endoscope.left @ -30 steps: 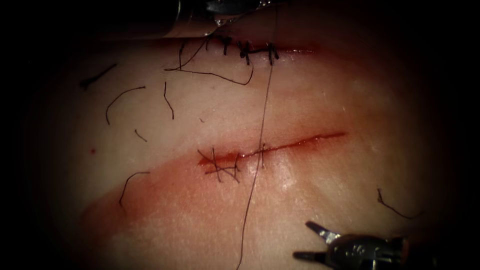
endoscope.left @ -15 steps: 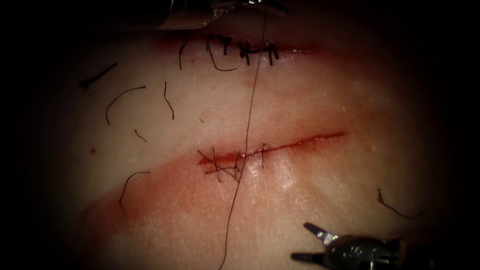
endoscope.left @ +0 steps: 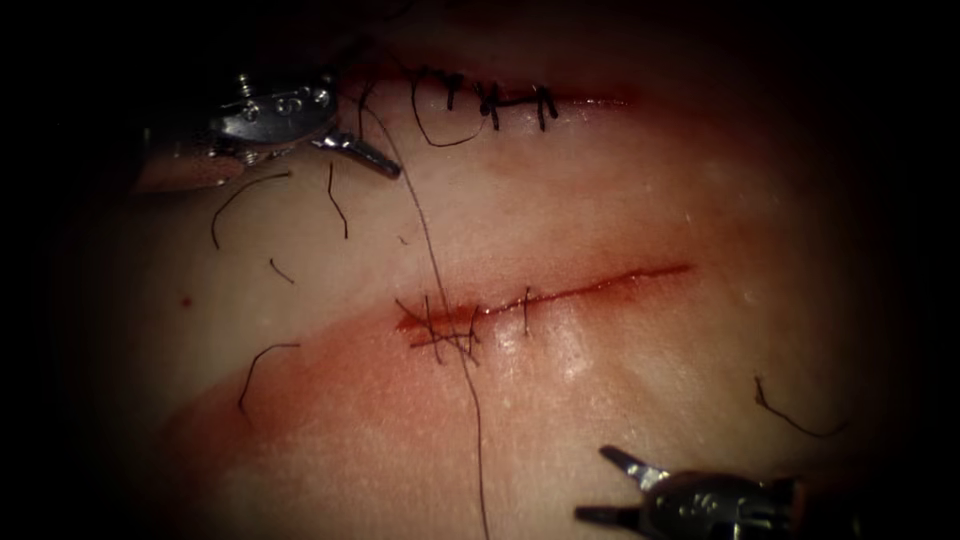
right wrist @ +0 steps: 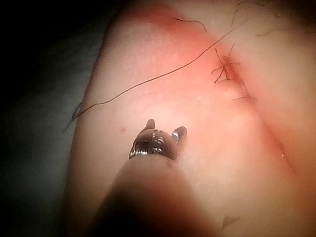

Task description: Wound Closure

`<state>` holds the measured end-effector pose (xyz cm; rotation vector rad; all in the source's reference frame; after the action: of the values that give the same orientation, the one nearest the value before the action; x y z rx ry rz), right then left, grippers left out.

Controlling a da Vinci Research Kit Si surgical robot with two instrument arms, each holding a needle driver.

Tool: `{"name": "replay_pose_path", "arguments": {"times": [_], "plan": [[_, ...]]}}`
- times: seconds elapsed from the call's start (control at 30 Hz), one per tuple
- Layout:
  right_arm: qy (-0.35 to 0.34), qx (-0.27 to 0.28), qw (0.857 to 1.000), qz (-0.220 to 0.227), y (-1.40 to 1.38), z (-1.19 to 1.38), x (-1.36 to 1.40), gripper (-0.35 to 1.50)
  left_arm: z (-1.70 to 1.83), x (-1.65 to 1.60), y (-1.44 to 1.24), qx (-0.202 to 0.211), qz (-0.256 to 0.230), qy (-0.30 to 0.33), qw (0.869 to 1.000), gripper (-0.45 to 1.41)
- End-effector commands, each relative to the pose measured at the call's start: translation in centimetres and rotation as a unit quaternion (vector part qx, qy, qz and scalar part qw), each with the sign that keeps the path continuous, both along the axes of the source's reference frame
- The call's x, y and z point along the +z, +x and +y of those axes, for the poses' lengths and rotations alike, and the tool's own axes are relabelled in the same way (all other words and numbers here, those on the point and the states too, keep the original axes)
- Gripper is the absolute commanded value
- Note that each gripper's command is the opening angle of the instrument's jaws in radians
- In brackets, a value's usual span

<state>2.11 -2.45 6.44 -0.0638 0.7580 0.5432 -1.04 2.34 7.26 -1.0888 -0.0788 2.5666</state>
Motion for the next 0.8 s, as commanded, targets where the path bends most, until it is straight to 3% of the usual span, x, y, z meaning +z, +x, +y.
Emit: {"name": "replay_pose_path", "arguments": {"times": [0.03,0.23,0.47,0.63,0.8], "plan": [[0.006,0.000,1.000,0.006,0.10,-0.09,0.03,1.48,-0.05,0.08,0.01,0.003,-0.002,-0.004,1.000,1.33],[0.025,0.009,0.999,0.042,0.28,-0.01,0.01,1.48,-0.34,0.15,0.23,0.006,0.006,-0.013,1.000,1.33],[0.036,0.010,0.996,0.076,0.71,0.22,0.10,1.48,-0.33,0.09,0.15,-0.010,0.007,-0.012,1.000,1.33],[0.063,-0.012,0.992,0.111,0.94,0.29,0.16,1.35,-0.32,0.10,0.12,-0.015,0.005,-0.014,1.000,1.31],[0.062,-0.006,0.993,0.098,1.07,0.41,0.36,1.35,-0.32,0.09,0.11,-0.018,-0.002,-0.014,1.000,1.31]]}}
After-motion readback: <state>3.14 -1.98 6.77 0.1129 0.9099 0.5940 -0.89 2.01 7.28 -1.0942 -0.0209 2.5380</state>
